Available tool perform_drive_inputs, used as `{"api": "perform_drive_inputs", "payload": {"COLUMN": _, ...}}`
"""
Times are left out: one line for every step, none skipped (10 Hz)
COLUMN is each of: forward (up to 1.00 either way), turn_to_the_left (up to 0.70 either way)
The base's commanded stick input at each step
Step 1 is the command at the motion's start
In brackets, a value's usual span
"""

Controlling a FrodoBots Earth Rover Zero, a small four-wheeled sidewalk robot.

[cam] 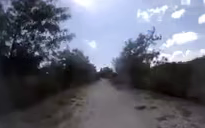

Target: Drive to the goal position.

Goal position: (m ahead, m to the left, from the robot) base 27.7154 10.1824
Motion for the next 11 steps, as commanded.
{"api": "perform_drive_inputs", "payload": {"forward": 0.85, "turn_to_the_left": 0.00}}
{"api": "perform_drive_inputs", "payload": {"forward": 0.85, "turn_to_the_left": 0.00}}
{"api": "perform_drive_inputs", "payload": {"forward": 0.85, "turn_to_the_left": 0.00}}
{"api": "perform_drive_inputs", "payload": {"forward": 0.85, "turn_to_the_left": 0.00}}
{"api": "perform_drive_inputs", "payload": {"forward": 0.85, "turn_to_the_left": 0.00}}
{"api": "perform_drive_inputs", "payload": {"forward": 0.85, "turn_to_the_left": 0.00}}
{"api": "perform_drive_inputs", "payload": {"forward": 0.85, "turn_to_the_left": 0.00}}
{"api": "perform_drive_inputs", "payload": {"forward": 0.85, "turn_to_the_left": 0.00}}
{"api": "perform_drive_inputs", "payload": {"forward": 0.85, "turn_to_the_left": 0.00}}
{"api": "perform_drive_inputs", "payload": {"forward": 0.85, "turn_to_the_left": 0.00}}
{"api": "perform_drive_inputs", "payload": {"forward": 0.85, "turn_to_the_left": 0.00}}
